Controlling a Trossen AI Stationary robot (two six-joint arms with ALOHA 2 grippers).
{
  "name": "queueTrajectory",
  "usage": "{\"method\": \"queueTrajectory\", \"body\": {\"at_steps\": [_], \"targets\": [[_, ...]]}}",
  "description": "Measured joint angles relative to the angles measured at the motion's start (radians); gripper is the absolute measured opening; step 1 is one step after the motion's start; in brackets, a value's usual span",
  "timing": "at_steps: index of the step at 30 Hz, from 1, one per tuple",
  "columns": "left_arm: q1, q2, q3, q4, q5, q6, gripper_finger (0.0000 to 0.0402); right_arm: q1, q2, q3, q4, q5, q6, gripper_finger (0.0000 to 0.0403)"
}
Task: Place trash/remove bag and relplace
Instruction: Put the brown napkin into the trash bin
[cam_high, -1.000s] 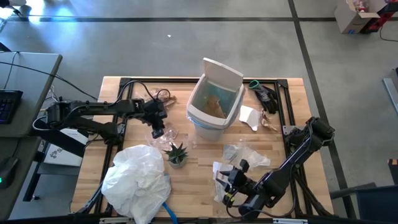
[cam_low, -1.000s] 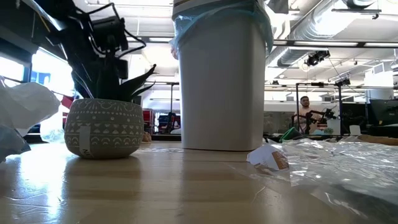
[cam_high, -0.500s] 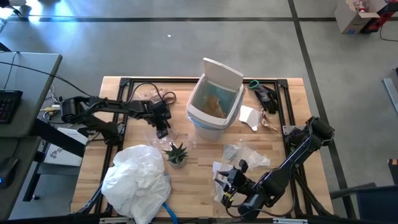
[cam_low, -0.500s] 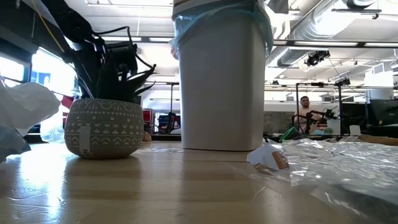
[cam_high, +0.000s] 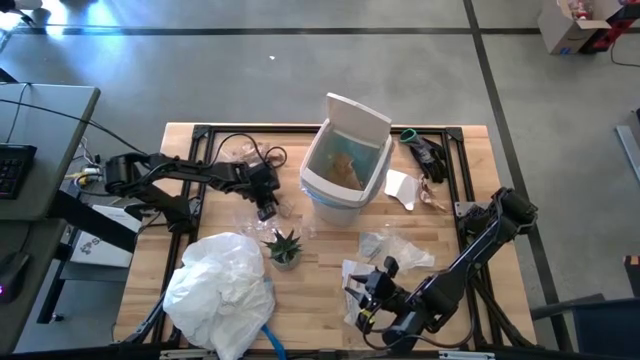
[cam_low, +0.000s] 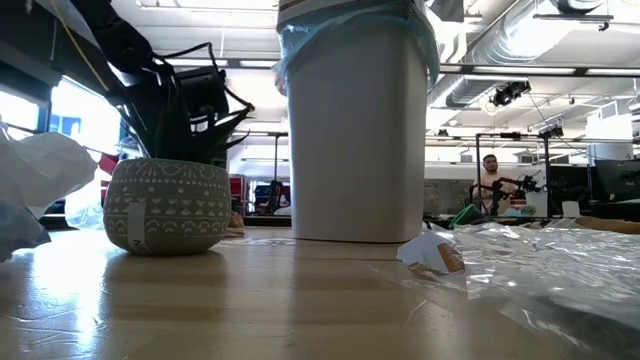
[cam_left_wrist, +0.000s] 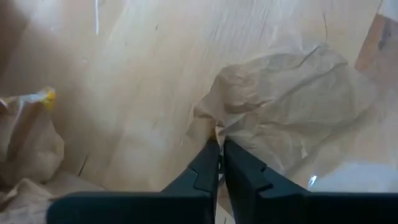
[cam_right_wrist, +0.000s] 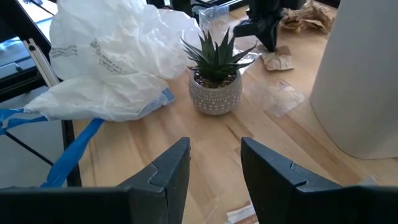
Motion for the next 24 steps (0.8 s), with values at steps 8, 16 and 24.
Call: {"method": "queueTrajectory", "body": {"at_steps": [8,16,24], "targets": [[-0.004,-0.093,0.087,-0.052,0.002,-0.007,0.0,-0.001,0.0,0.0,0.001,-0.005,-0.001,0.0128],[-0.004,-0.272,0.18,-0.144,-0.002,-0.009,0.0,-0.001,0.0,0.0,-0.002,-0.013,-0.009,0.0128],[-0.03,-0.477,0.275,-0.224,-0.029,-0.03,0.0,-0.001,0.0,0.0,-0.007,-0.015,-0.024,0.0128]]}}
